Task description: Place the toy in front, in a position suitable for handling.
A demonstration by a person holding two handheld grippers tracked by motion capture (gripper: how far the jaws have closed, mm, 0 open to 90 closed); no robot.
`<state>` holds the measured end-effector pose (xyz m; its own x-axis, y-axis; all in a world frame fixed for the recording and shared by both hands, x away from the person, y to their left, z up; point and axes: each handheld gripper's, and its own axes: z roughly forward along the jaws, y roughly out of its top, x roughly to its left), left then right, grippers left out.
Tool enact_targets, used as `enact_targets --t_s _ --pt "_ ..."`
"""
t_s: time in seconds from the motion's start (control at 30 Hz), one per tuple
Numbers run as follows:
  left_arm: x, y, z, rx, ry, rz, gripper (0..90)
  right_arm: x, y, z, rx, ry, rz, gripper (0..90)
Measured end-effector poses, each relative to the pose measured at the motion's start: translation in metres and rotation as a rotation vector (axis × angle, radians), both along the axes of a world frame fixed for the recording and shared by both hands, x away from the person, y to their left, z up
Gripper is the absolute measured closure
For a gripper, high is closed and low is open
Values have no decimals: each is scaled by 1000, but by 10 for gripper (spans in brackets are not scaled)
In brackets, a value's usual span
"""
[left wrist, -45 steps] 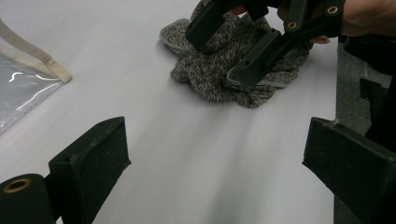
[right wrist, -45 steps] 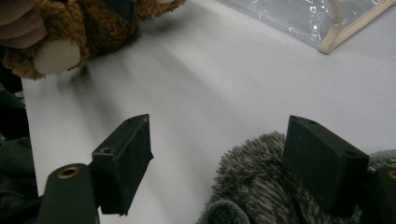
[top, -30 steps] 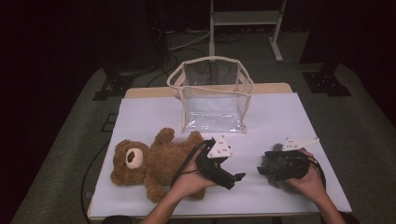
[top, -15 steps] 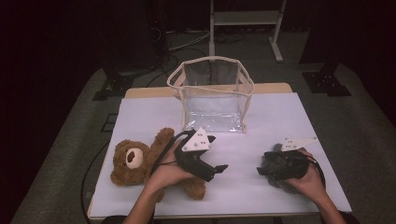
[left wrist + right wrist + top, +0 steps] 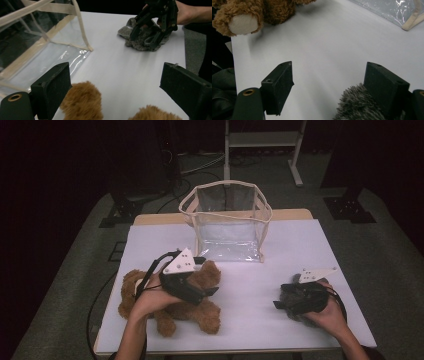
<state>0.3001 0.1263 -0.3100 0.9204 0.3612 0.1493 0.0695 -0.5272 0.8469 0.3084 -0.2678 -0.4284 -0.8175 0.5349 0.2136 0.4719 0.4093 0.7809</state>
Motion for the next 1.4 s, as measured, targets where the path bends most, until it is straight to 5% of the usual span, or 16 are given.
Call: enact_targets --t_s 0.4,0.77,1.4 --pt "7 41 0 0 -22 60 90 -1 7 -1 -3 5 23 220" --pt "15 69 -6 -24 -34 94 90 -10 28 2 0 -1 101 220" --pt "18 98 -12 -43 -23 133 91 -23 103 8 -11 -10 318 220"
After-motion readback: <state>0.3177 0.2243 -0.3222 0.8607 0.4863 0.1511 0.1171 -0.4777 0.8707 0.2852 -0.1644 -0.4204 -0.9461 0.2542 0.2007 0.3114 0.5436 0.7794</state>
